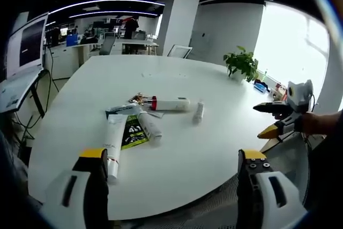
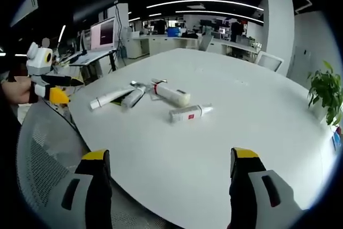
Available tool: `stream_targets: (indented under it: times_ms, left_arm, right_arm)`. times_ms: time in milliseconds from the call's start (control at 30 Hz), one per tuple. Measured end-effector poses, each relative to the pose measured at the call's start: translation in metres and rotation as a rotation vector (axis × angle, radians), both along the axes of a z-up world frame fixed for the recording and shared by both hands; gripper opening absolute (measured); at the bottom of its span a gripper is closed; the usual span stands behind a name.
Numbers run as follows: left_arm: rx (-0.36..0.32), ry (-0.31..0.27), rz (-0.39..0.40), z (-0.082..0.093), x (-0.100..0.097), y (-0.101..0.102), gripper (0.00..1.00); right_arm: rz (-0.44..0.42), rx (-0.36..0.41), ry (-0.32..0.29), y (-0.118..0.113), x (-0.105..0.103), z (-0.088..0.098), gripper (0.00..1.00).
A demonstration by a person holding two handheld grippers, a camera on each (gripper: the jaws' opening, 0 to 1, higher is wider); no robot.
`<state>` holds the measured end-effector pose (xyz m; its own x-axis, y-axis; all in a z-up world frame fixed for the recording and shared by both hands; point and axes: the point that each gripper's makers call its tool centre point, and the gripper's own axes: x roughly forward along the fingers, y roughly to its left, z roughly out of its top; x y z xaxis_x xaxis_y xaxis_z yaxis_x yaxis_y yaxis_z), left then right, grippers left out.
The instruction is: Arrange the skincare products in the storage area until every visible bottle or jar stands upright without overlapping.
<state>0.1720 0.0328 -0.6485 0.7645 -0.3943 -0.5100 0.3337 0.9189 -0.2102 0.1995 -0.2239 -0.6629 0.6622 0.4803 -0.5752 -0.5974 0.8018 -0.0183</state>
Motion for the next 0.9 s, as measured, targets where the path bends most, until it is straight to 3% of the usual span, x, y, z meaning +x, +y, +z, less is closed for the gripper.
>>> stream_targets:
  times_ms: [433, 600, 900]
  left_arm:
    - [-0.007, 0.001, -0.003, -0.001, 0.001, 0.001, 0.93]
    - [-0.006, 0.002, -0.004, 0.0, 0.0, 0.001, 0.93]
    - [-0.013, 0.009, -0.003, -0.001, 0.0, 0.001, 0.93]
  right_arm:
    - [0.047, -0.024, -0.018, 0.014, 0.027, 0.008, 0.88]
    - [0.07, -0.041, 0.001, 0.02, 0.04, 0.007, 0.81]
    - [0.124, -0.076, -0.012, 0.033, 0.061, 0.006, 0.84]
